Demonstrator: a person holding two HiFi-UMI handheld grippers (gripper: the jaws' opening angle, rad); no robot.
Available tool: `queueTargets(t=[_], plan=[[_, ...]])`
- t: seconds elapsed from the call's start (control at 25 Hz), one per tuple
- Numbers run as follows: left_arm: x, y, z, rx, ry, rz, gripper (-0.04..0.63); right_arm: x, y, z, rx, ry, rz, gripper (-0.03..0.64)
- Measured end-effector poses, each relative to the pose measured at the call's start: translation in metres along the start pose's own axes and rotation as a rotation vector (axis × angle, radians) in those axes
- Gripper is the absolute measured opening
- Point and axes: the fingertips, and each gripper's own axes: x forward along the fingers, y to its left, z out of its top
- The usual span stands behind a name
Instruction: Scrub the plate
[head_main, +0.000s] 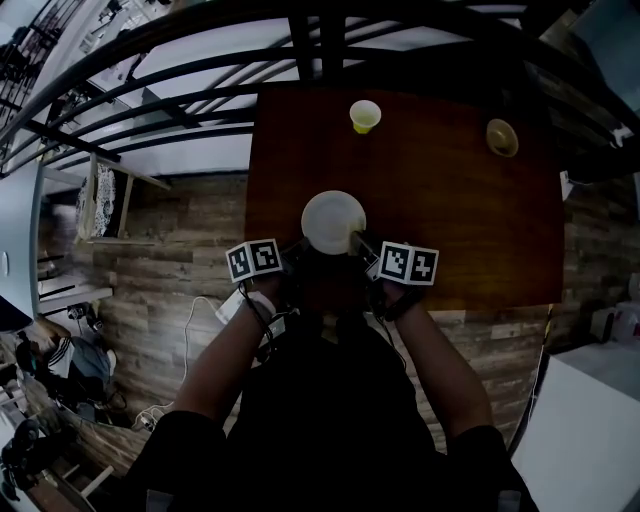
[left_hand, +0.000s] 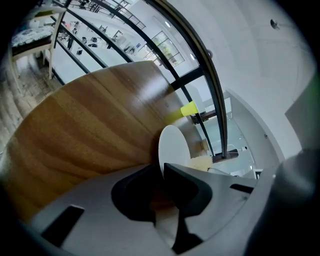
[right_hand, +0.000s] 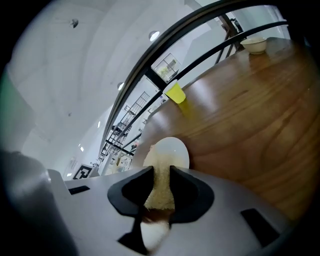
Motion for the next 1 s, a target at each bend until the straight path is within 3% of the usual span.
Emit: queueTargets(t=[0.24, 0.36, 0.64, 1.0], plan=[[0.000, 0.000, -0.002, -0.018, 0.001, -0.006, 0.063, -0.006, 0.000, 0.002, 0.012, -0.025, -0.005, 0.110], [-0.001, 0.000, -0.001, -0.023, 0.003, -0.011, 0.062, -0.001, 0.017, -0.002, 0.019, -0.029, 0.036, 0.110], [-0.001, 0.004, 0.002, -0.016, 0.006, -0.023, 0.061, 0.030, 0.065, -0.036, -0.018, 0.053, 0.119, 0.110], [-0.002, 0.005, 0.003, -0.020, 0.009, -0.032, 0.058, 0.038, 0.058, -0.050, -0.025, 0.093, 0.089, 0.110]])
